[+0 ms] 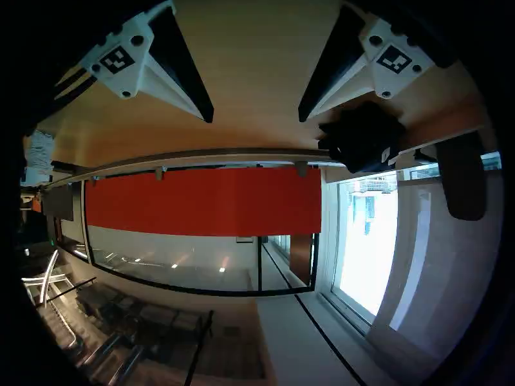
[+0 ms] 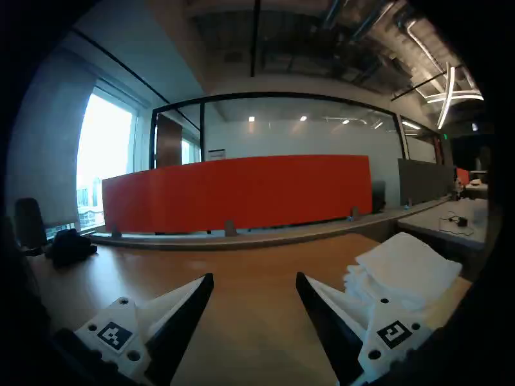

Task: Fold towel

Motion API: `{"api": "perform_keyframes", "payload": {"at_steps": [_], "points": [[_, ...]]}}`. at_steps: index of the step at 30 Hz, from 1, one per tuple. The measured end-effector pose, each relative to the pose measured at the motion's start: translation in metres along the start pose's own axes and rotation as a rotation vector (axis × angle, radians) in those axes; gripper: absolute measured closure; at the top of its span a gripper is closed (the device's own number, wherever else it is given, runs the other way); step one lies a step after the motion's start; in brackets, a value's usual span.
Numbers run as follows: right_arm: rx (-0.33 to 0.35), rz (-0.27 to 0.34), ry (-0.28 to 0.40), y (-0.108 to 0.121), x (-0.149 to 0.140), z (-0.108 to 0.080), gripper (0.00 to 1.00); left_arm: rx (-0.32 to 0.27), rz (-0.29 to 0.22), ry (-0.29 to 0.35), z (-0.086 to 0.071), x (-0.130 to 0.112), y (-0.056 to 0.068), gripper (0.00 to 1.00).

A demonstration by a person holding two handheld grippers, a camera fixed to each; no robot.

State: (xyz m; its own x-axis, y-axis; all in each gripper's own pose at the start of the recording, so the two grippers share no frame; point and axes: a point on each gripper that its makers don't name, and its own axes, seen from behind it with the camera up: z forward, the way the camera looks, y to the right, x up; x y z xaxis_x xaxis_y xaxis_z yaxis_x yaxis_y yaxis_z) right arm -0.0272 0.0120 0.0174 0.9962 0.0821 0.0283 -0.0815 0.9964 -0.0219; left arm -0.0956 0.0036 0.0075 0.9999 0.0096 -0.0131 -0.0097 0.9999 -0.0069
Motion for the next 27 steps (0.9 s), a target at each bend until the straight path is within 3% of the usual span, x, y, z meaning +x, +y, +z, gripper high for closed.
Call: {"api": "perform_keyframes", "payload": {"at_steps": [6, 27], "points": [[0.008, -0.035, 0.005, 0.003, -0.009, -0.002, 0.01, 0.000, 0.000, 0.000, 0.000, -0.001, 0.001, 0.02], [0.028, -0.065, 0.014, -0.005, -0.021, -0.009, 0.01, 0.000, 0.000, 0.001, 0.001, -0.003, 0.001, 0.02]]}}
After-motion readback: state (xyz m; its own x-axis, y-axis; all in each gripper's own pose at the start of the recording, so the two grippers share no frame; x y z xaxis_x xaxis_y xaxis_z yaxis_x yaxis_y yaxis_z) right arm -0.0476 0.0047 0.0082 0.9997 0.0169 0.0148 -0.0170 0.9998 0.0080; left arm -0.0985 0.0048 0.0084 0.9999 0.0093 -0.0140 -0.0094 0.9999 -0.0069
